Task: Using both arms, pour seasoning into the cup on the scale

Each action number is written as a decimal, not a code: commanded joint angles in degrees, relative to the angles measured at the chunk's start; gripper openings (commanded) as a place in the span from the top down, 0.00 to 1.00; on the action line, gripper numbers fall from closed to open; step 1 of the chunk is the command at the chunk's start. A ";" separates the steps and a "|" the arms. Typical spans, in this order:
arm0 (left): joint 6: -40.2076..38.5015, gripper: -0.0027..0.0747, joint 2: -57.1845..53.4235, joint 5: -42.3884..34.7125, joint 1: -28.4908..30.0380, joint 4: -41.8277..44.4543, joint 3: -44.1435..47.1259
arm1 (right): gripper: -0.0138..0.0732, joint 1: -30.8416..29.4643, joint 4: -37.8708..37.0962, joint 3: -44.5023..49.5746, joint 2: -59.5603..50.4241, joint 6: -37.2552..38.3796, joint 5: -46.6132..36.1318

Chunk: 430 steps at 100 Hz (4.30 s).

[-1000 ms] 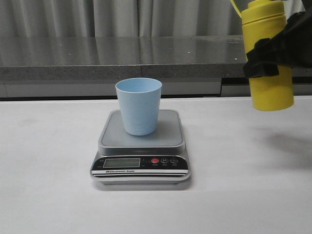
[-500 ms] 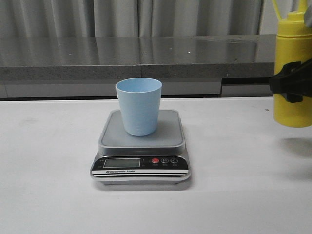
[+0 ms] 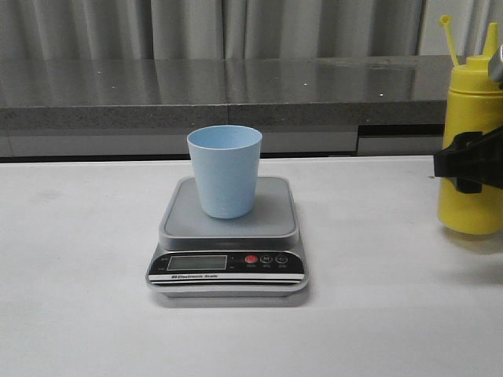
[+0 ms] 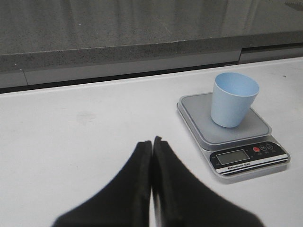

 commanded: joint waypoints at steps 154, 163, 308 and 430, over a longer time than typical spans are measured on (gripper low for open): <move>-0.52 0.99 0.44 -4.32 -0.04 -0.63 -1.42 | 0.86 -0.43 2.29 22.26 -33.50 3.37 1.74; -0.52 0.99 0.44 -4.32 -0.04 -0.63 -1.42 | 0.91 -0.43 2.48 22.52 -37.68 3.37 6.50; -0.52 0.99 0.44 -4.32 -0.04 -0.63 -1.42 | 0.91 -0.43 4.00 22.11 -81.96 3.37 41.79; -0.52 0.99 0.57 -4.34 -0.04 -0.63 -1.42 | 0.91 -10.41 -5.27 25.66 -98.29 6.36 47.25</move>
